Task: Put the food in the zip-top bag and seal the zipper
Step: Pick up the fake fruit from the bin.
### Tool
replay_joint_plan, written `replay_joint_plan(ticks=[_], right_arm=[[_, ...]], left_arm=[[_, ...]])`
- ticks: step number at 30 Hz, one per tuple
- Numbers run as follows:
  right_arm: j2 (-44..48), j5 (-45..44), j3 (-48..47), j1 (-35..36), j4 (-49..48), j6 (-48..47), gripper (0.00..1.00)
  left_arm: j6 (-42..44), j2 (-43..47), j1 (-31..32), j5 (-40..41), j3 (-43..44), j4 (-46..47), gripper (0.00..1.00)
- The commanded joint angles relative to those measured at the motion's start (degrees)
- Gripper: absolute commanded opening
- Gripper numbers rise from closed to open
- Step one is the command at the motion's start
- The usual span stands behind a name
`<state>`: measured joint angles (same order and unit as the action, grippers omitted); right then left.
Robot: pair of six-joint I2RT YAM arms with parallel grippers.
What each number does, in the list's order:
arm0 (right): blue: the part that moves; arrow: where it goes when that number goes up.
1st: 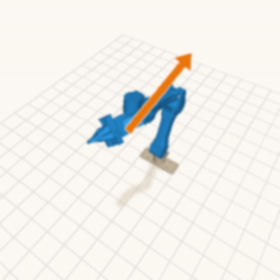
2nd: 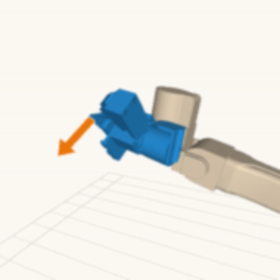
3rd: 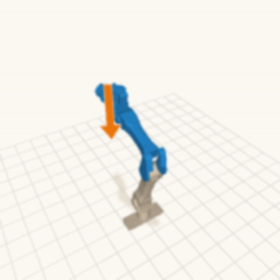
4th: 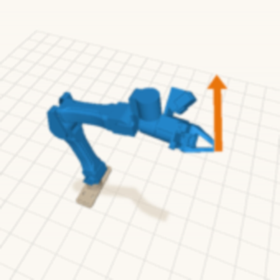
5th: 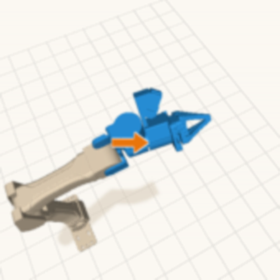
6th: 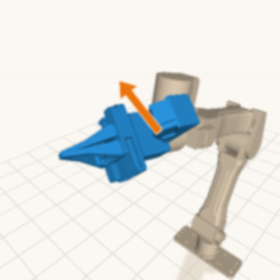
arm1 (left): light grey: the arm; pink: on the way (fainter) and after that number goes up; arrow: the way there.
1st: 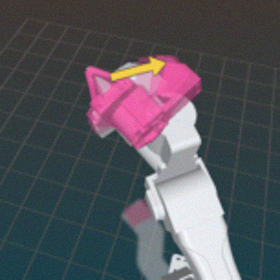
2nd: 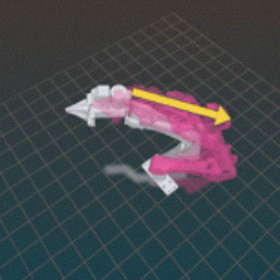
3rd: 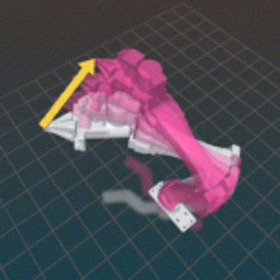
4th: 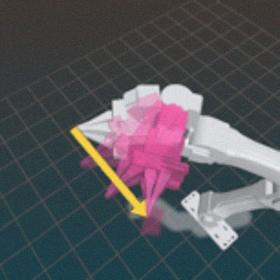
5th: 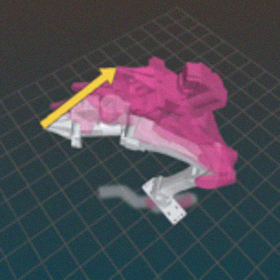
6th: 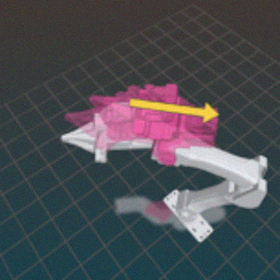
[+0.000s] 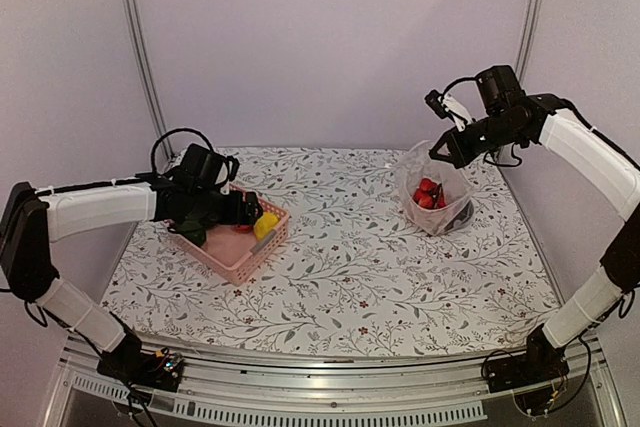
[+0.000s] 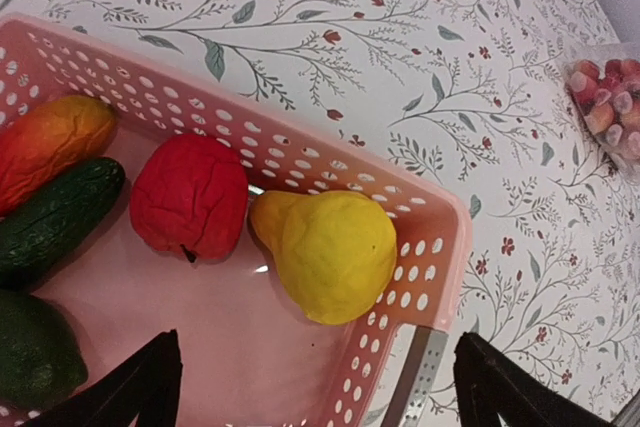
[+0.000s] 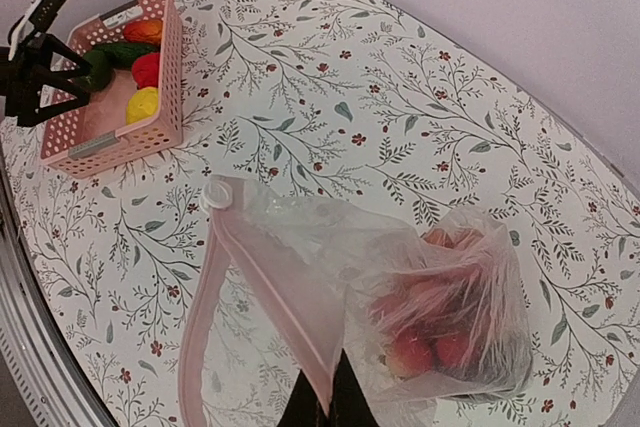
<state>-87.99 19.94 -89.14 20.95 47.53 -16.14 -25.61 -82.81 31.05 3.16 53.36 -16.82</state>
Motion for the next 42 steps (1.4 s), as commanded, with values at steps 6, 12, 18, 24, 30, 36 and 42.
replay_joint_plan(ticks=[6, 12, 18, 24, 30, 36, 42], right_arm=[[3.2, 1.7, 1.7, 0.1, -1.1, 0.0, 0.00], [3.8, 1.7, 2.7, 0.2, -1.6, -0.1, 0.00], [3.5, 2.4, 3.0, 0.2, -1.7, 0.1, 0.00], [3.3, 2.6, 2.7, 0.2, -1.5, 0.1, 0.00], [3.7, 2.6, 3.4, 0.2, -1.5, 0.1, 0.00], [4.0, 2.2, 3.5, 0.2, -1.2, -0.1, 0.00], [4.2, 2.0, 3.7, 0.4, -0.9, -0.4, 0.00]], left_arm=[[-0.8, -11.5, -2.5, -6.9, 6.3, 0.9, 0.93], [-1.5, -15.3, -2.5, -9.5, 7.9, 2.2, 0.90], [-1.6, -18.0, -2.6, -8.9, 9.5, 2.1, 0.88], [-2.5, -21.5, -2.6, -9.6, 10.9, 2.1, 0.84], [-1.8, -23.7, -2.6, -11.2, 11.6, 2.7, 0.71], [-1.2, -18.1, -2.6, -8.6, 9.7, 1.8, 0.55], [0.1, -10.7, -2.6, -4.8, 7.9, -2.0, 0.51]])
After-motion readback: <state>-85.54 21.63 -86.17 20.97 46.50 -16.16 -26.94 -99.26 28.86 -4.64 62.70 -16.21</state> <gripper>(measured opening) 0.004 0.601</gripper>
